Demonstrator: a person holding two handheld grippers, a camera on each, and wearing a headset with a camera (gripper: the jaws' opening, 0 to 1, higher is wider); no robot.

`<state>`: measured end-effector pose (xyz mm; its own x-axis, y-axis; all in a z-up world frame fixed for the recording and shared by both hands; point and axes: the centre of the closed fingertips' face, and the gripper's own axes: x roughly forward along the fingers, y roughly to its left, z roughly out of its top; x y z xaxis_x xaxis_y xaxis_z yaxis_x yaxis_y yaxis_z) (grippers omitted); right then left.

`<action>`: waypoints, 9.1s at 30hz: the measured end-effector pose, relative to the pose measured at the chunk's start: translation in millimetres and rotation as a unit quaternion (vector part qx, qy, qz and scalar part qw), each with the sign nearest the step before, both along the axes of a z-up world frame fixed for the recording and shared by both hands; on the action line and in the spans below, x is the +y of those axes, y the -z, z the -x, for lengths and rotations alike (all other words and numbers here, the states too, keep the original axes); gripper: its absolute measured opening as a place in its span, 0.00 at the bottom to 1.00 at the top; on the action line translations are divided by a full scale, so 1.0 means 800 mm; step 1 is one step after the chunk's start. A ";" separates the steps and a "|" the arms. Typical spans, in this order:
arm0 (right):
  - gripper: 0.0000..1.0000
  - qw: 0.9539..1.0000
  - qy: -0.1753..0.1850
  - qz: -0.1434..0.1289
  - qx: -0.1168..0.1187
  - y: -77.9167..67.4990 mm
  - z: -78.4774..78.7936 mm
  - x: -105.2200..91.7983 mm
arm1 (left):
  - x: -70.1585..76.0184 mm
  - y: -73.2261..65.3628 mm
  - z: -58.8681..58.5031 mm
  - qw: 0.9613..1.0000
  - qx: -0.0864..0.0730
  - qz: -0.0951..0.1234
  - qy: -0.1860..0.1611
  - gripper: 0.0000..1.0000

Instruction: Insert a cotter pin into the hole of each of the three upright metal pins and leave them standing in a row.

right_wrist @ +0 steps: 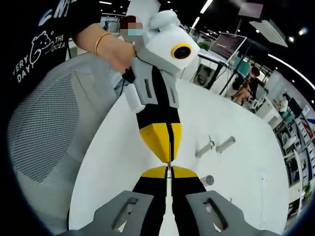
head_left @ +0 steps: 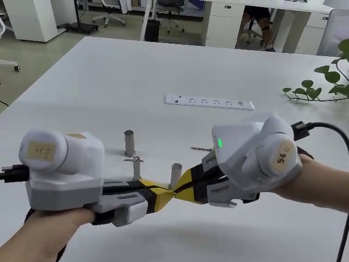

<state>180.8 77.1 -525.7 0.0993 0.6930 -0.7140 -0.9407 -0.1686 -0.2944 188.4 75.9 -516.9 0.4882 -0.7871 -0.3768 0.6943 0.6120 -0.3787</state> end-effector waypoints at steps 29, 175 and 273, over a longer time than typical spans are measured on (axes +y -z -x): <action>0.03 0.993 0.069 -0.052 0.080 -0.010 0.002 0.002 | 0.003 -0.011 -0.001 0.998 -0.049 -0.010 0.024 0.00; 0.00 0.982 0.162 0.072 0.060 0.053 -0.113 -0.057 | -0.021 0.082 -0.110 0.980 -0.118 -0.151 -0.045 0.10; 0.18 0.971 0.195 -0.008 0.138 0.038 -0.105 -0.017 | 0.000 0.069 -0.076 0.987 -0.069 -0.134 -0.055 0.34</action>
